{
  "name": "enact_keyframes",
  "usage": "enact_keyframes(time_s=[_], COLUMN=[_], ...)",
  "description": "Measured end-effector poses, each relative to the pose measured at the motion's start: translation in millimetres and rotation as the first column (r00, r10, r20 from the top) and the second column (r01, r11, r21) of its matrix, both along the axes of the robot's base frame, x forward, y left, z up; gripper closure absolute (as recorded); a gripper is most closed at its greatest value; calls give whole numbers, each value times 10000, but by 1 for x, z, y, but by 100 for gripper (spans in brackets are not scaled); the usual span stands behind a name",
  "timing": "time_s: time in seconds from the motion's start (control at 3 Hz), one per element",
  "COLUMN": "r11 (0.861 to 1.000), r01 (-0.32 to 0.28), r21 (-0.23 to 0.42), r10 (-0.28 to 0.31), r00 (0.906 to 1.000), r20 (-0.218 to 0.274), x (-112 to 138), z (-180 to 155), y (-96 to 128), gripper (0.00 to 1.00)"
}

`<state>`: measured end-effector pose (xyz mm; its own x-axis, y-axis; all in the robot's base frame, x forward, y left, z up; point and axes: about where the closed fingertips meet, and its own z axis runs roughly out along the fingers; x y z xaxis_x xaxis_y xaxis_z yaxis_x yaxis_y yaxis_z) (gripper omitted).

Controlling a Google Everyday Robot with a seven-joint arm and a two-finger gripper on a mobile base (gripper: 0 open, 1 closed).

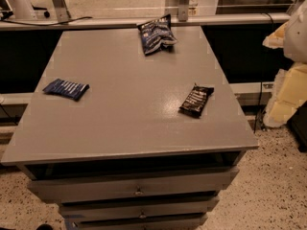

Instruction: Move rxbar chocolate near blue chip bag

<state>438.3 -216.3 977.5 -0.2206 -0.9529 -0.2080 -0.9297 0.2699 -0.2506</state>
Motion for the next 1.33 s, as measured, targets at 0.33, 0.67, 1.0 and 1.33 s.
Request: enact_keyframes(time_s=[0.33,0.67,1.0,1.33], r11=[10000,9999,9966,9823], r01=[0,-4,104,326], r21=[0,170,816,1844], r10=[0,1,-149,-481], r00=[10000,9999,9984,9956], r20=[0,169,543,801], x=[0,2,10,24], z=[0,0,-7,-27], y=[0,3,13,29], gripper=[0,0,0,0])
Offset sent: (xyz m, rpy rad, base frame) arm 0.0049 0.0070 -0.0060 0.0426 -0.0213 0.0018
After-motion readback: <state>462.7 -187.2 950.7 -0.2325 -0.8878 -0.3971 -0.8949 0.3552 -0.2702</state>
